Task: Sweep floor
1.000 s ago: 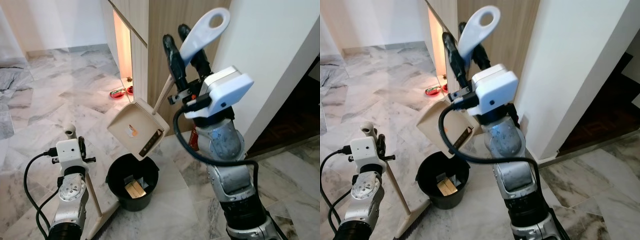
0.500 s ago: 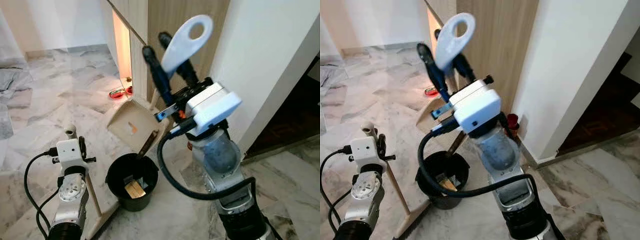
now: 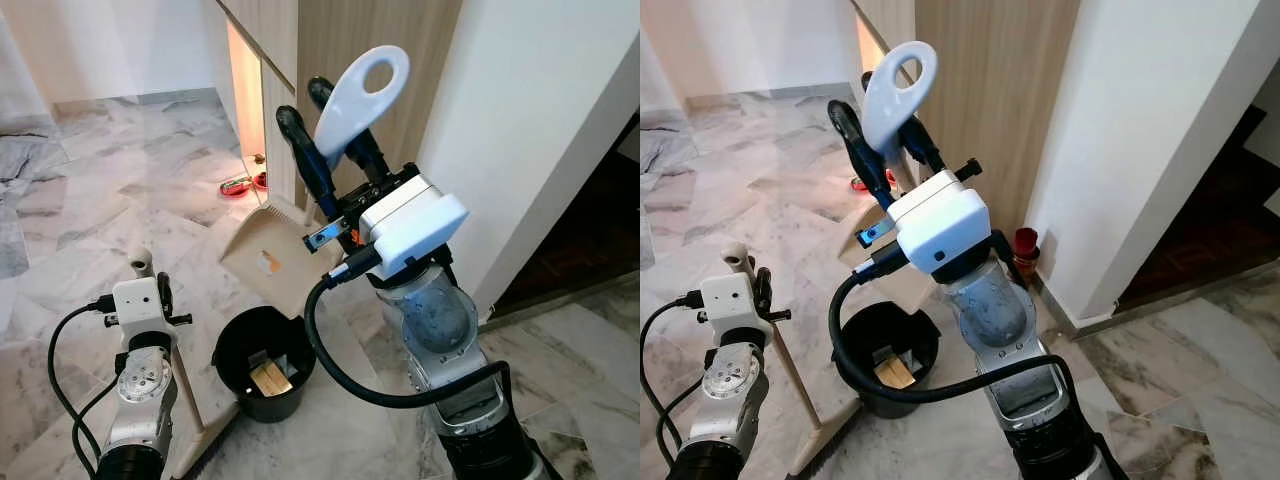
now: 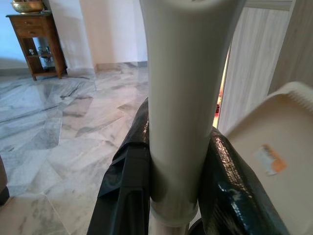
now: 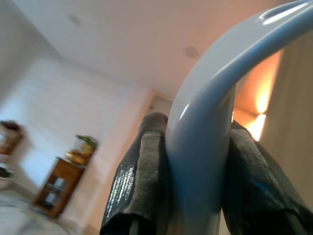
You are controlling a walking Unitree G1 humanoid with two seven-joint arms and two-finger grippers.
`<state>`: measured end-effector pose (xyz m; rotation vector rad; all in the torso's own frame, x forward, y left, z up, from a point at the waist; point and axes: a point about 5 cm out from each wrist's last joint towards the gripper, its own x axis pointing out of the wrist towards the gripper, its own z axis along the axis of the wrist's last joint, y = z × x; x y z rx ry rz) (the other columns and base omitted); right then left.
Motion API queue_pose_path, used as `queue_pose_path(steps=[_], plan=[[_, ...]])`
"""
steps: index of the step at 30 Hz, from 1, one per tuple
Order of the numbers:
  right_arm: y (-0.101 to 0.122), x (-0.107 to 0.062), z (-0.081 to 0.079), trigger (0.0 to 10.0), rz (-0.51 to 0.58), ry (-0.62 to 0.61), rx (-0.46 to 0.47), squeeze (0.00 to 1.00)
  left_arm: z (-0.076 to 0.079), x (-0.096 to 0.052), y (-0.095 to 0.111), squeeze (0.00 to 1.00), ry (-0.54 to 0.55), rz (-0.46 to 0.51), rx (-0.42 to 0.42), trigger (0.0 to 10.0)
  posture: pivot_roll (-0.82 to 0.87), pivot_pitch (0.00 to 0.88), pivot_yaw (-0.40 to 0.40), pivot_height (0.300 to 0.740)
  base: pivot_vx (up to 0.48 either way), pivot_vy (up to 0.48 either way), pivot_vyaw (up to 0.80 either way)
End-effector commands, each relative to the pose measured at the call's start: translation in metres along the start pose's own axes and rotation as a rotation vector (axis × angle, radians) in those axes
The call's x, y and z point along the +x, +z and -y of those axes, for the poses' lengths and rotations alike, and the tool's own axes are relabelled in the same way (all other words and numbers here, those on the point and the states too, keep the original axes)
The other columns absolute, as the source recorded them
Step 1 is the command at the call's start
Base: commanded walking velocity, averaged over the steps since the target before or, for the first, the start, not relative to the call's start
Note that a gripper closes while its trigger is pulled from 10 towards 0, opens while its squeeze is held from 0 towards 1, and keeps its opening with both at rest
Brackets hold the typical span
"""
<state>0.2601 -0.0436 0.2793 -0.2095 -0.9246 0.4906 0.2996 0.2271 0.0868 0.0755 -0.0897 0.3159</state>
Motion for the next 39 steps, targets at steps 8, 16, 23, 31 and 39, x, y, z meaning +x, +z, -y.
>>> queue_pose_path(steps=[8, 16, 23, 31, 39], plan=[[-0.022, -0.010, 0.076, 10.0, -0.165, -0.314, -0.278, 0.00, 0.000, 0.001, 0.004, 0.00, -0.007, 0.030, 0.009, 10.0, 0.05, 0.000, -0.029, 0.740, 0.000, 0.000, 0.00], [-0.062, -0.053, 0.113, 10.0, -0.446, -0.603, -0.233, 0.00, 0.000, 0.000, 0.002, 0.00, -0.010, 0.022, 0.011, 10.0, 0.04, 0.000, -0.025, 0.740, 0.000, 0.000, 0.00], [-0.096, -0.098, 0.110, 10.0, -0.633, -0.654, -0.184, 0.00, 0.000, -0.002, -0.002, 0.00, -0.016, 0.011, 0.014, 10.0, 0.04, 0.000, -0.023, 0.740, 0.000, 0.000, 0.00], [-0.126, -0.166, 0.107, 10.0, -0.885, -0.654, -0.274, 0.00, -0.004, -0.009, -0.012, 0.00, -0.016, -0.025, 0.026, 10.0, 0.04, 0.000, -0.020, 0.740, 0.000, 0.000, 0.00], [-0.143, -0.202, 0.099, 10.0, -1.008, -0.643, -0.261, 0.00, -0.007, -0.013, -0.022, 0.00, -0.016, -0.063, 0.029, 10.0, 0.05, 0.000, -0.020, 0.740, 0.000, 0.000, 0.00]])
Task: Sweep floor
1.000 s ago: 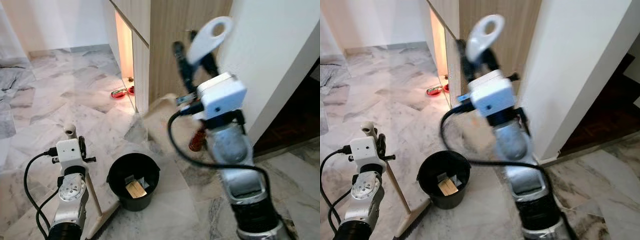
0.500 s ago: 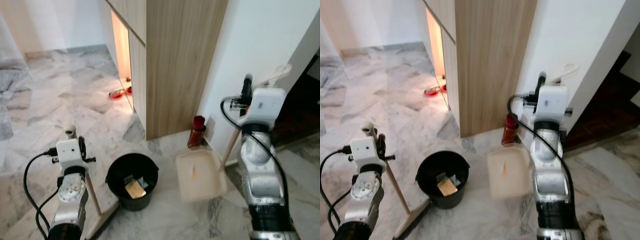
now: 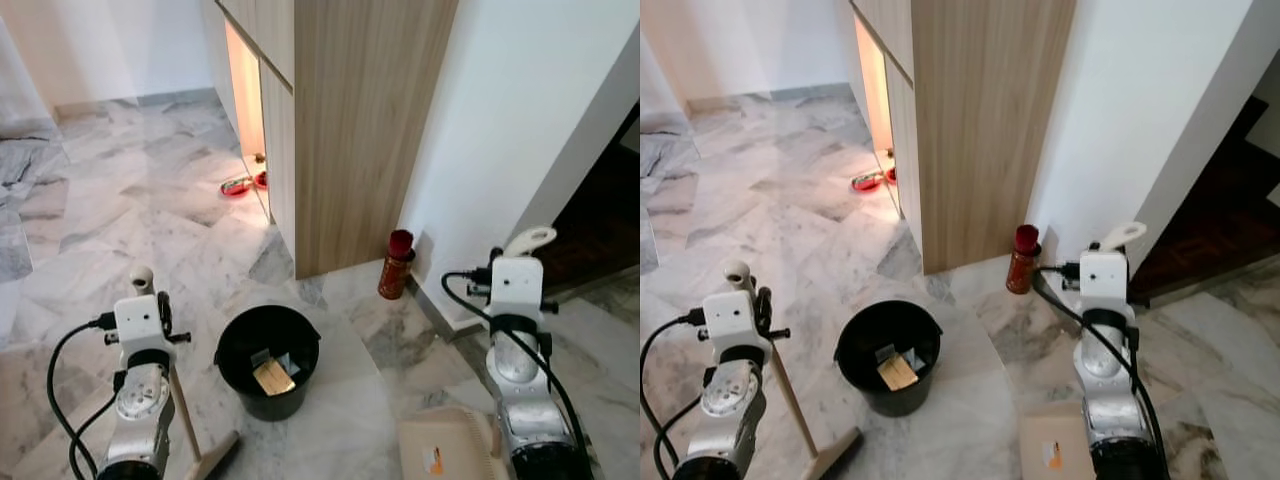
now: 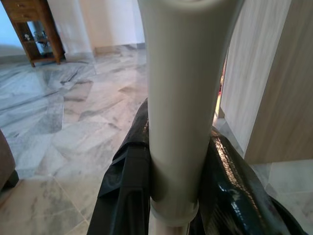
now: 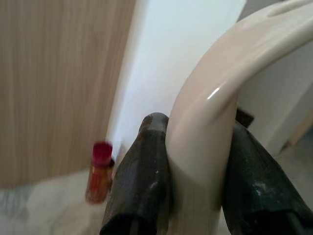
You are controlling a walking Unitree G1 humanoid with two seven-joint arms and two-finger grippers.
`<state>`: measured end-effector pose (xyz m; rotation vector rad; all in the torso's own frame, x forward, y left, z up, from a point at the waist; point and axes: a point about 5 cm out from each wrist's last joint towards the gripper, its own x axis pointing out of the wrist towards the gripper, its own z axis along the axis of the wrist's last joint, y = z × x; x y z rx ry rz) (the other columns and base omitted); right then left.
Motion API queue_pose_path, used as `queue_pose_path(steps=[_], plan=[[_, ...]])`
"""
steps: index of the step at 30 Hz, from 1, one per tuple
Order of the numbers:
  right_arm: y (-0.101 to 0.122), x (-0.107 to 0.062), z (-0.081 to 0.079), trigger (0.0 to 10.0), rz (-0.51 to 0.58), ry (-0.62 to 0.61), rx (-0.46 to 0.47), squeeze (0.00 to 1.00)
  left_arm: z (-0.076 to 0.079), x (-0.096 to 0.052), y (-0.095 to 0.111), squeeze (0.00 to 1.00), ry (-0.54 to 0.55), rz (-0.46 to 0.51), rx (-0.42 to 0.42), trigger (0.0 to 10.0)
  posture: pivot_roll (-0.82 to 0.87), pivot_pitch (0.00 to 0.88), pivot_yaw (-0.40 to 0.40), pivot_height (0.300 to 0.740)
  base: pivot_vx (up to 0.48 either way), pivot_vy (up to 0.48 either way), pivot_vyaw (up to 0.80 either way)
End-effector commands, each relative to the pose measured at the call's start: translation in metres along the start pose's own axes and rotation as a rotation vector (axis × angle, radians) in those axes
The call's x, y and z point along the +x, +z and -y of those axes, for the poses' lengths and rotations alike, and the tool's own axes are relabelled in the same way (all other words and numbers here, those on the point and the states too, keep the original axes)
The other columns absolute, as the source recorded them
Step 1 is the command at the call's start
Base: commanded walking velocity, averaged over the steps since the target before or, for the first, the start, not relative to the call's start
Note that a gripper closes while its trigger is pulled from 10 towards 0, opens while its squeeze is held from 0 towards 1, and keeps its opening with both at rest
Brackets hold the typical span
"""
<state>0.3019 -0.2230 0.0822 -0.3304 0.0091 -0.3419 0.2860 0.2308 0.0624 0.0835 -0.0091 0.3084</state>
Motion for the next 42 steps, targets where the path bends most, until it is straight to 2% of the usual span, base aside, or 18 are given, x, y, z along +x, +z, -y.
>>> queue_pose_path(steps=[1, 4, 7, 10, 15, 20, 21, 25, 29, 33, 36, 42], plan=[[-0.014, 0.000, 0.001, 10.0, -0.040, 0.012, 0.070, 0.00, 0.000, -0.002, -0.008, 0.00, -0.015, -0.028, 0.011, 10.0, 0.04, 0.000, -0.016, 0.740, 0.000, 0.000, 0.00], [-0.029, -0.002, 0.000, 10.0, -0.106, 0.037, 0.185, 0.00, 0.003, -0.002, -0.015, 0.00, -0.028, -0.063, 0.011, 10.0, 0.04, 0.000, -0.014, 0.740, 0.000, 0.000, 0.00], [-0.032, -0.002, -0.001, 10.0, -0.125, 0.045, 0.219, 0.00, 0.005, -0.003, -0.019, 0.00, -0.045, -0.089, -0.005, 10.0, 0.04, 0.000, -0.013, 0.740, 0.000, 0.000, 0.00], [-0.041, -0.003, -0.002, 10.0, -0.165, 0.041, 0.207, 0.00, 0.004, -0.004, -0.028, 0.00, -0.045, -0.137, -0.008, 10.0, 0.05, 0.000, -0.009, 0.740, 0.000, 0.000, 0.00], [-0.045, -0.002, -0.001, 10.0, -0.174, 0.037, 0.228, 0.00, 0.002, -0.003, -0.032, 0.00, -0.042, -0.155, -0.003, 10.0, 0.05, 0.000, -0.008, 0.740, 0.000, 0.000, 0.00], [-0.045, -0.002, 0.003, 10.0, -0.146, 0.032, 0.178, 0.00, -0.009, -0.007, -0.040, 0.00, -0.049, -0.193, 0.039, 10.0, 0.05, 0.000, 0.008, 0.740, 0.000, 0.000, 0.00], [-0.044, -0.001, 0.007, 10.0, -0.124, 0.018, 0.153, 0.00, -0.017, -0.009, -0.042, 0.00, -0.018, -0.197, 0.051, 10.0, 0.05, 0.000, 0.007, 0.740, 0.000, 0.000, 0.00], [-0.044, -0.001, 0.017, 10.0, -0.091, -0.019, 0.120, 0.00, -0.024, -0.014, -0.046, 0.00, 0.025, -0.203, 0.058, 10.0, 0.07, 0.000, -0.016, 0.740, 0.000, 0.000, 0.00], [-0.044, 0.000, 0.028, 10.0, -0.071, -0.063, 0.105, 0.00, -0.025, -0.017, -0.047, 0.00, 0.066, -0.186, 0.045, 10.0, 0.07, 0.000, -0.048, 0.740, 0.000, 0.000, 0.00], [-0.040, 0.004, 0.039, 10.0, -0.044, -0.073, 0.112, 0.00, -0.019, -0.019, -0.036, 0.00, 0.096, -0.099, 0.027, 10.0, 0.08, 0.000, -0.089, 0.740, 0.000, 0.000, 0.00], [-0.036, 0.009, 0.044, 10.0, -0.029, -0.054, 0.137, 0.00, -0.009, -0.014, -0.020, 0.00, 0.099, -0.004, 0.012, 10.0, 0.08, 0.000, -0.136, 0.740, 0.000, 0.000, 0.00], [-0.030, 0.017, 0.058, 10.0, -0.012, -0.074, 0.145, 0.00, -0.001, -0.011, -0.014, 0.00, 0.144, 0.024, -0.021, 10.0, 0.06, 0.000, -0.168, 0.740, 0.000, 0.000, 0.00]])
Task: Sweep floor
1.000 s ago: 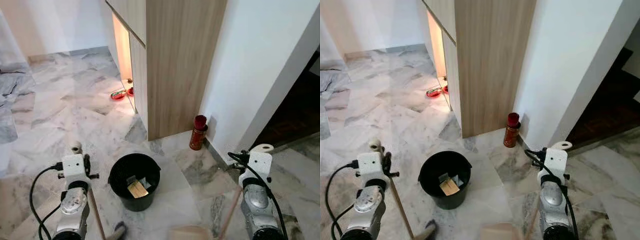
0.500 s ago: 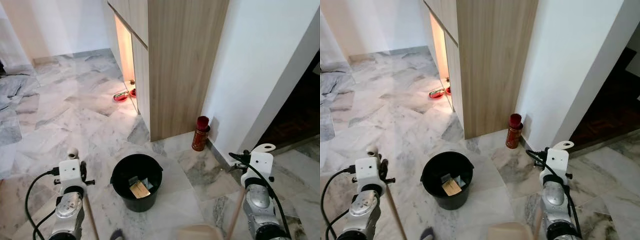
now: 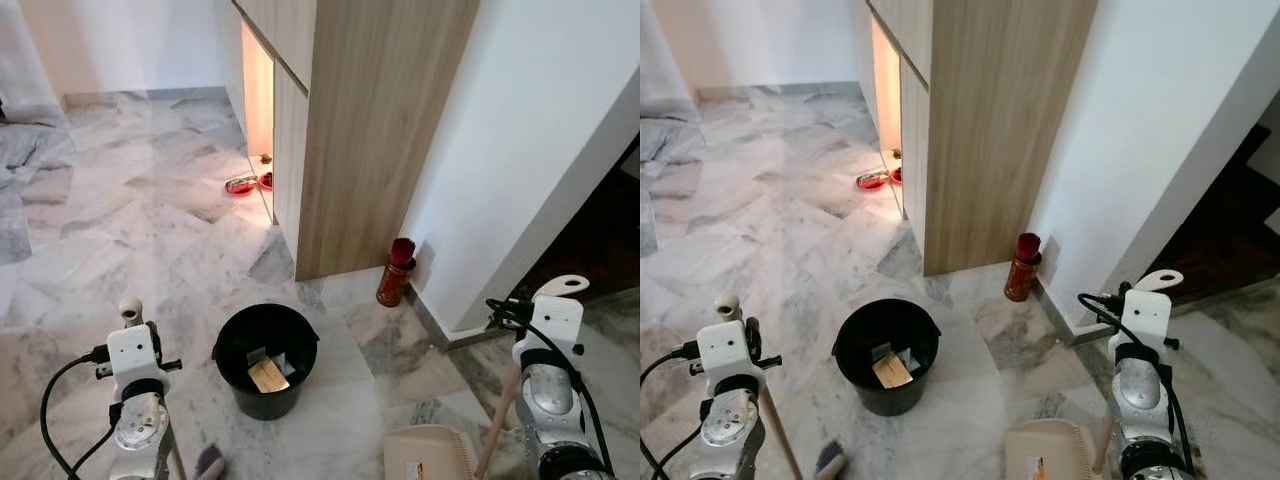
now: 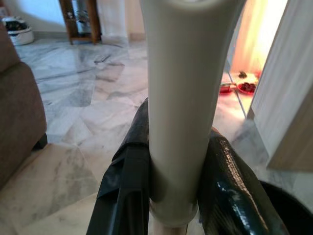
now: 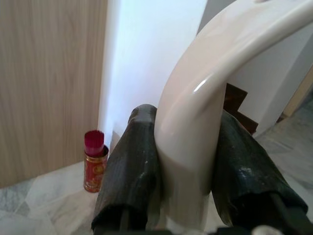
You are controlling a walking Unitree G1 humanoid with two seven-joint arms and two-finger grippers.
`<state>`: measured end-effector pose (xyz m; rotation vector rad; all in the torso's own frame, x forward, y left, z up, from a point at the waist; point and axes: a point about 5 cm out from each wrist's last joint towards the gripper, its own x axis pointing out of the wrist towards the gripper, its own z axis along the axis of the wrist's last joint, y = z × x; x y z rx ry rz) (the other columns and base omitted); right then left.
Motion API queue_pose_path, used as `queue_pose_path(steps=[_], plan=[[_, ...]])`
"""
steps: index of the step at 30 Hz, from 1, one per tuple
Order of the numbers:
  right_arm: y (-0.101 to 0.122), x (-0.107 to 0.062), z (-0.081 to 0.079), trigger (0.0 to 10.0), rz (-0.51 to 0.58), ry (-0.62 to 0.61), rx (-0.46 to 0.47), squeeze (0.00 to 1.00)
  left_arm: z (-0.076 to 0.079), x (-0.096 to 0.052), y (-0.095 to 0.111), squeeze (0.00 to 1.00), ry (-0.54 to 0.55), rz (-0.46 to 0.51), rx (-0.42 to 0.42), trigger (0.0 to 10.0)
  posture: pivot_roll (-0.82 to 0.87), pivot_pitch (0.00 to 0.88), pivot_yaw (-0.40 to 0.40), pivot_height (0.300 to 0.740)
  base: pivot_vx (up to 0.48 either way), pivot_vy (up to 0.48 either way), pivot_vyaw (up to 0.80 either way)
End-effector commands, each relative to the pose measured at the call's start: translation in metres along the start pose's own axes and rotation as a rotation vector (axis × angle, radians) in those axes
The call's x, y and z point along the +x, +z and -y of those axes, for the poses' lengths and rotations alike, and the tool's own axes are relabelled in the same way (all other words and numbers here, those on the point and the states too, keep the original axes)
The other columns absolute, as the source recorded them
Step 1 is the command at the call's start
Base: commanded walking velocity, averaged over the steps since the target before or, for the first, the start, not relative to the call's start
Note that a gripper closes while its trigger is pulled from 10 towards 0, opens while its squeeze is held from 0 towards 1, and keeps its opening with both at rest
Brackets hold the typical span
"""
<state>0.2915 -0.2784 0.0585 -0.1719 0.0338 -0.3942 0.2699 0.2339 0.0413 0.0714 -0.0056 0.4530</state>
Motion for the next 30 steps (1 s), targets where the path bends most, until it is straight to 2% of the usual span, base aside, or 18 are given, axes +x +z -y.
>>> queue_pose_path(steps=[1, 6, 9, 16, 22, 27, 30], plan=[[0.014, 0.010, 0.011, 10.0, 0.053, -0.022, 0.007, 0.00, 0.004, 0.002, 0.004, 0.00, 0.005, 0.017, -0.011, 10.0, 0.05, 0.000, -0.167, 0.740, 0.000, 0.000, 0.00], [0.009, 0.007, 0.009, 10.0, 0.034, -0.009, 0.035, 0.00, -0.005, -0.002, -0.002, 0.00, 0.010, -0.007, 0.022, 10.0, 0.05, 0.000, -0.152, 0.740, 0.000, 0.000, 0.00], [-0.005, -0.004, 0.003, 10.0, -0.013, -0.007, 0.069, 0.00, -0.023, -0.001, -0.001, 0.00, 0.027, -0.004, 0.069, 10.0, 0.07, 0.000, -0.113, 0.740, 0.000, 0.000, 0.00], [-0.026, -0.025, -0.017, 10.0, -0.067, 0.009, 0.086, 0.00, -0.046, 0.007, 0.001, 0.00, 0.028, -0.017, 0.126, 10.0, 0.10, 0.000, -0.040, 0.740, 0.000, 0.000, 0.00], [-0.024, -0.026, -0.024, 10.0, -0.053, 0.033, 0.104, 0.00, -0.044, 0.012, 0.005, 0.00, 0.011, -0.016, 0.126, 10.0, 0.14, 0.000, -0.026, 0.740, 0.000, 0.000, 0.00], [-0.016, -0.021, -0.029, 10.0, -0.019, 0.080, 0.057, 0.00, -0.036, 0.006, -0.003, 0.00, 0.002, -0.043, 0.103, 10.0, 0.13, 0.000, -0.048, 0.740, 0.000, 0.000, 0.00], [-0.011, -0.017, -0.027, 10.0, 0.009, 0.080, 0.045, 0.00, -0.032, 0.003, -0.006, 0.00, -0.001, -0.057, 0.094, 10.0, 0.12, 0.000, -0.060, 0.740, 0.000, 0.000, 0.00]])
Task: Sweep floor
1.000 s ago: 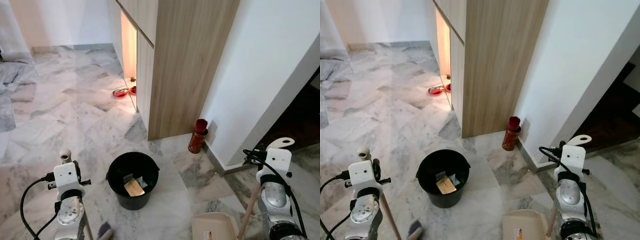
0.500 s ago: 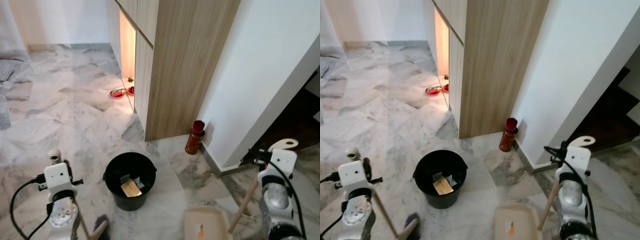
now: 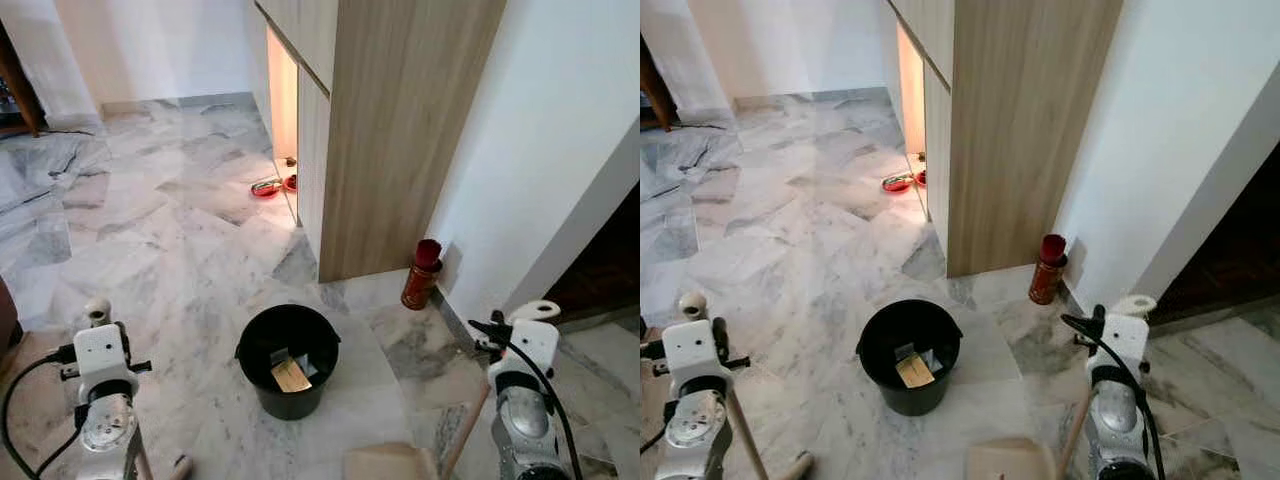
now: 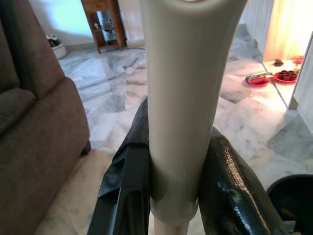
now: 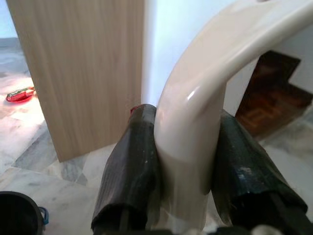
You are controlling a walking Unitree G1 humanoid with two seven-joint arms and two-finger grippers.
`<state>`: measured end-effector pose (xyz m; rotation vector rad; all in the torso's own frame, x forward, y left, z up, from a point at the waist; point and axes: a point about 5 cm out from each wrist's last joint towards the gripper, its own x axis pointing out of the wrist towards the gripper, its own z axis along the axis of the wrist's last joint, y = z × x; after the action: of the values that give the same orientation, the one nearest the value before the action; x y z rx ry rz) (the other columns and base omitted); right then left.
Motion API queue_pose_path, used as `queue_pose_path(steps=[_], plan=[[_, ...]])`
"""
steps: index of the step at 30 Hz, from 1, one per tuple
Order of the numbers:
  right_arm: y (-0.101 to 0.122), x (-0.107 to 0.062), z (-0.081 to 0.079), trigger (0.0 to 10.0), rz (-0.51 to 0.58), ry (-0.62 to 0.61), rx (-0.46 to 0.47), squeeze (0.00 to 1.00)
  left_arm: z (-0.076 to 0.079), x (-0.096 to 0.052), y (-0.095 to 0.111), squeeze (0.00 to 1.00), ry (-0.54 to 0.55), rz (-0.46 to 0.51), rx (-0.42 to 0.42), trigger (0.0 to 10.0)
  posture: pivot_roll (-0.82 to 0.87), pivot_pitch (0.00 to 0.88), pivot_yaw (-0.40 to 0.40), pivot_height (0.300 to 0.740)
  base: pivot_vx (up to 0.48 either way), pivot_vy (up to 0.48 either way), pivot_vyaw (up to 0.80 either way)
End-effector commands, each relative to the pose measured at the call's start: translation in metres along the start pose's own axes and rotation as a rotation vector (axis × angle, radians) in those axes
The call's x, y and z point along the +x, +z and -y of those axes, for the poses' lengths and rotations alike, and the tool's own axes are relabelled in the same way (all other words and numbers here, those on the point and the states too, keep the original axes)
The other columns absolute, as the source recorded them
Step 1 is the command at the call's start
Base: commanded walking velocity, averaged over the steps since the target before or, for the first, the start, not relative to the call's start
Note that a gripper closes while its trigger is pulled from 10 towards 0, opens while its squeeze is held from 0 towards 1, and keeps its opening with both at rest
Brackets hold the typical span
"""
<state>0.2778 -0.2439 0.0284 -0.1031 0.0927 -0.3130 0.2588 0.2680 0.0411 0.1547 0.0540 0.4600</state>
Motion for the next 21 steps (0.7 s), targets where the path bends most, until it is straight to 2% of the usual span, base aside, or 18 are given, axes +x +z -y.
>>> queue_pose_path(steps=[1, 6, 10, 21], plan=[[0.019, 0.009, 0.006, 10.0, 0.092, -0.007, -0.020, 0.00, 0.007, -0.002, -0.004, 0.00, -0.012, -0.023, -0.005, 10.0, 0.11, 0.000, -0.068, 0.740, 0.000, 0.000, 0.00], [0.024, 0.012, 0.014, 10.0, 0.118, -0.004, -0.052, 0.00, 0.014, 0.000, -0.001, 0.00, -0.014, -0.011, -0.031, 10.0, 0.11, 0.000, -0.099, 0.740, 0.000, 0.000, 0.00], [0.021, 0.011, 0.020, 10.0, 0.098, -0.005, -0.069, 0.00, 0.017, 0.001, 0.004, 0.00, -0.002, 0.017, -0.053, 10.0, 0.12, 0.000, -0.112, 0.740, 0.000, 0.000, 0.00], [0.017, 0.008, 0.008, 10.0, 0.084, 0.008, -0.053, 0.00, 0.024, 0.005, 0.013, 0.00, -0.017, 0.054, -0.065, 10.0, 0.12, 0.000, -0.105, 0.740, 0.000, 0.000, 0.00]])
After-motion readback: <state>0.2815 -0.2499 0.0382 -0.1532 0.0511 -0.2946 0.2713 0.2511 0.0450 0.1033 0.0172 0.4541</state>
